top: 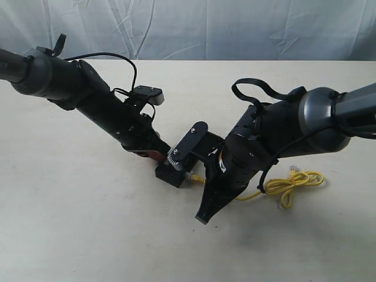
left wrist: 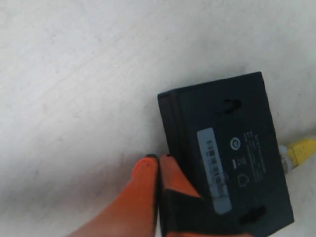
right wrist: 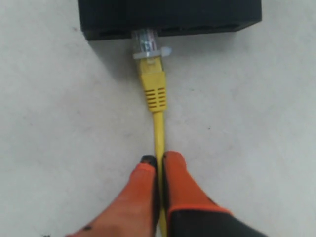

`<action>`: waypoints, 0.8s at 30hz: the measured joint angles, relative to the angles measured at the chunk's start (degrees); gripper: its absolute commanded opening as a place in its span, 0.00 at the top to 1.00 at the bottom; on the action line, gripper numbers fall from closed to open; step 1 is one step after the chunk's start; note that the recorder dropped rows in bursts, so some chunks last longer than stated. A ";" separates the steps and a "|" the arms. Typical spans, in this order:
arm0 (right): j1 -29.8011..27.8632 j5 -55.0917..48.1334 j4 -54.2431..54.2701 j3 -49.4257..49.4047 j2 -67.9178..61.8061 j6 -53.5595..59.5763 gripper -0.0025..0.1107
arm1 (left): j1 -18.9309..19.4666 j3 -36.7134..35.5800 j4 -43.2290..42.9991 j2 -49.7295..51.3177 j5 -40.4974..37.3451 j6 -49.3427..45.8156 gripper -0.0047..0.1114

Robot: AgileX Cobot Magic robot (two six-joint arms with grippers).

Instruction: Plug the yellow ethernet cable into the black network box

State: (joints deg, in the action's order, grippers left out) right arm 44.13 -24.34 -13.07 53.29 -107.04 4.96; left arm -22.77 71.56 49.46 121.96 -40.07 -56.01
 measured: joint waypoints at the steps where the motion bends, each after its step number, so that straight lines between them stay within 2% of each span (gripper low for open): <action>1: 0.00 0.00 0.00 0.00 0.00 -0.14 0.99 | 0.00 0.00 0.00 0.00 0.00 0.32 0.96; 24: 0.00 0.29 0.00 0.00 0.00 -0.49 0.99 | 0.00 -0.11 -1.91 -0.75 -2.57 4.42 0.96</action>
State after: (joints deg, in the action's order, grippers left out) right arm 44.13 -24.06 -13.07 53.29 -107.04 4.47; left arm -22.77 71.46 47.55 121.21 -42.64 -51.59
